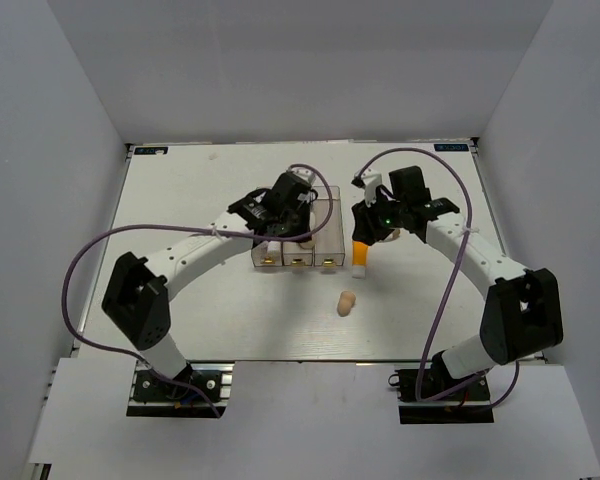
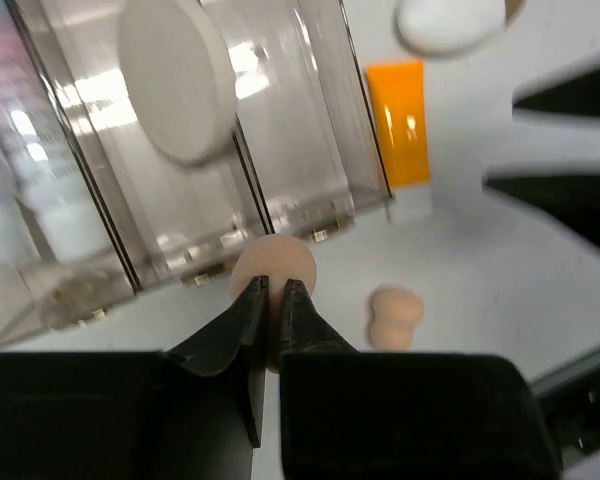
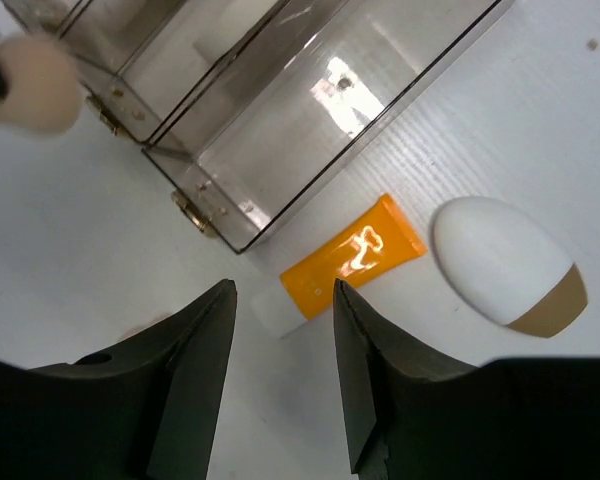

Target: Organize the makeup

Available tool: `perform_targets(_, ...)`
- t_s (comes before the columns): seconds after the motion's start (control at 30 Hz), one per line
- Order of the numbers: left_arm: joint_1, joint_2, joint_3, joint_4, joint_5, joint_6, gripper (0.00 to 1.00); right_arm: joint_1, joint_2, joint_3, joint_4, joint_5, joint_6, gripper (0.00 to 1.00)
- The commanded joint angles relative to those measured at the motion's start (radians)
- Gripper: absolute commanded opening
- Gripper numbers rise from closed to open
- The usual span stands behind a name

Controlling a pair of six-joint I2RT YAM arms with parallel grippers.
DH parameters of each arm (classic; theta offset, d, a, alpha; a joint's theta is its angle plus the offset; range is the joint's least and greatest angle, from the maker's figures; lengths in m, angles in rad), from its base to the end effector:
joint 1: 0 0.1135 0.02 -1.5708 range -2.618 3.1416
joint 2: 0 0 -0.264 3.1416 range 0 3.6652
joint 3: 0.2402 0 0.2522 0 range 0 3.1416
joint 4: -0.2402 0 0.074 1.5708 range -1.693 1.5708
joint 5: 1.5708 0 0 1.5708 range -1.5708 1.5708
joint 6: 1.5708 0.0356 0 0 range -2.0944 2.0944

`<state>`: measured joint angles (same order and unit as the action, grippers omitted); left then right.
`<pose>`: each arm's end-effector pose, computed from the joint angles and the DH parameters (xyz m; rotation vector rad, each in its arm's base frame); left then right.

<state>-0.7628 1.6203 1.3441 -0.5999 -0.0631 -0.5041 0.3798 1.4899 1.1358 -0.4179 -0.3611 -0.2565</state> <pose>0.2583 -0.2438 0.2840 0.2948 2.4877 -0.4731 0.2982 0.1326 0.2731 -0.8968 2.1509 0.4837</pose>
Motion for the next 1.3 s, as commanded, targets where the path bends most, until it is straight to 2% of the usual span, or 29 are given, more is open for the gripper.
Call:
perform_targets(0.0, 0.025, 0.076, 0.099, 0.005, -0.138, 0.032, 0.13, -0.002, -0.062, -0.048, -0.007, -0.056, -0.072, 0.50)
perform_targets(0.17, 0.045, 0.187, 0.193, -0.030, -0.184, 0.045, 0.14, -0.002, -0.091, -0.096, -0.039, -0.156, -0.160, 0.53)
perform_targets(0.27, 0.056, 0.236, 0.233, -0.070, -0.228, 0.041, 0.20, 0.002, -0.108, -0.122, -0.084, -0.235, -0.262, 0.61)
perform_targets(0.33, 0.065, 0.248, 0.240, -0.078, -0.230, 0.042, 0.31, 0.005, -0.115, -0.137, -0.111, -0.292, -0.335, 0.65)
perform_targets(0.37, 0.065, 0.250, 0.240, -0.077, -0.227, 0.042, 0.38, 0.004, -0.121, -0.142, -0.119, -0.309, -0.363, 0.70)
perform_targets(0.4, 0.065, 0.250, 0.240, -0.075, -0.224, 0.044, 0.52, 0.008, -0.122, -0.152, -0.139, -0.349, -0.424, 0.72)
perform_targets(0.5, 0.065, 0.245, 0.244, -0.074, -0.218, 0.045, 0.72, 0.011, -0.114, -0.157, -0.179, -0.410, -0.528, 0.80)
perform_targets(0.53, 0.065, 0.237, 0.244, -0.069, -0.215, 0.044, 0.75, 0.021, -0.108, -0.162, -0.197, -0.420, -0.585, 0.82)
perform_targets(0.73, 0.065, 0.178, 0.254, -0.072, -0.214, 0.021, 0.77, 0.045, -0.065, -0.212, -0.228, -0.467, -0.820, 0.83)
perform_targets(0.87, 0.065, 0.095, 0.231, -0.081, -0.248, -0.014, 0.73, 0.080, -0.020, -0.241, -0.222, -0.444, -0.914, 0.82)
perform_targets(1.03, 0.065, -0.036, 0.106, -0.081, -0.279, -0.080, 0.59, 0.110, 0.024, -0.266, -0.216, -0.392, -1.010, 0.78)
perform_targets(1.27, 0.065, -0.236, -0.103, -0.043, -0.285, -0.185, 0.59, 0.169, 0.093, -0.252, -0.170, -0.296, -1.043, 0.72)
